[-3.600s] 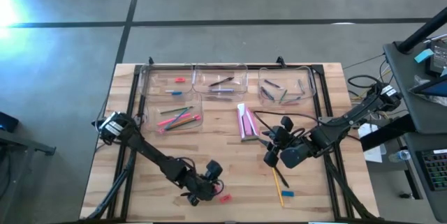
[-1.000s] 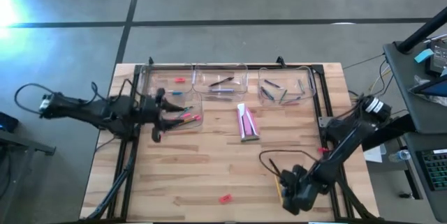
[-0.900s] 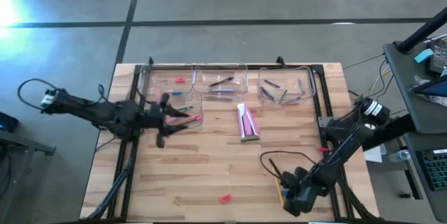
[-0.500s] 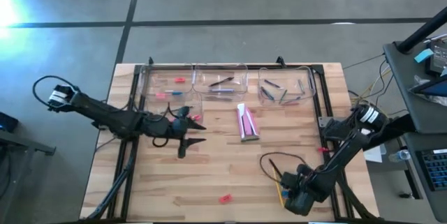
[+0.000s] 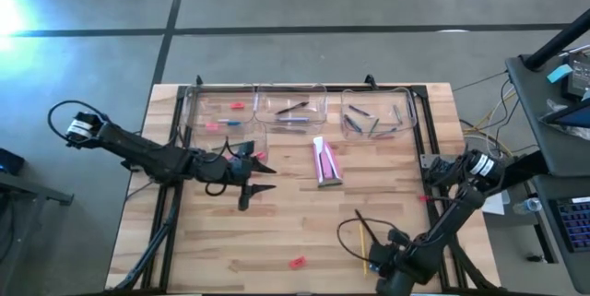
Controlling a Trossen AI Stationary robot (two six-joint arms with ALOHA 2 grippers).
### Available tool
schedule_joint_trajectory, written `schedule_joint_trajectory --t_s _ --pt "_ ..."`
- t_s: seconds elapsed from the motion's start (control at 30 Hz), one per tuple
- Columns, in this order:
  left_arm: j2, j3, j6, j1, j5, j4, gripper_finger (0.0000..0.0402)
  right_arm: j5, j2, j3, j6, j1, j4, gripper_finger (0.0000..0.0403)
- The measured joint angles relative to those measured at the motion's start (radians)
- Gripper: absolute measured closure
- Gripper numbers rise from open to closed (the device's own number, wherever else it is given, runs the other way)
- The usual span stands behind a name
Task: Sort crayons/erasers/pens/pencils in bins
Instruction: Put the blue eraser into the top left transparent bin
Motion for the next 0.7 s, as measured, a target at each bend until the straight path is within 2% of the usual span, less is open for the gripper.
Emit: schedule_joint_trajectory --t_s 0.53,0.7 --pt "-0.002 -0.001 0.000 0.000 0.005 0.000 0.0222 0.030 0.072 0.059 0.040 0.013 -0.034 0.0280" --pt "-0.002 -0.001 0.000 0.000 0.005 0.000 0.0222 0.024 0.070 0.101 0.070 0.012 -0.118 0.0280"
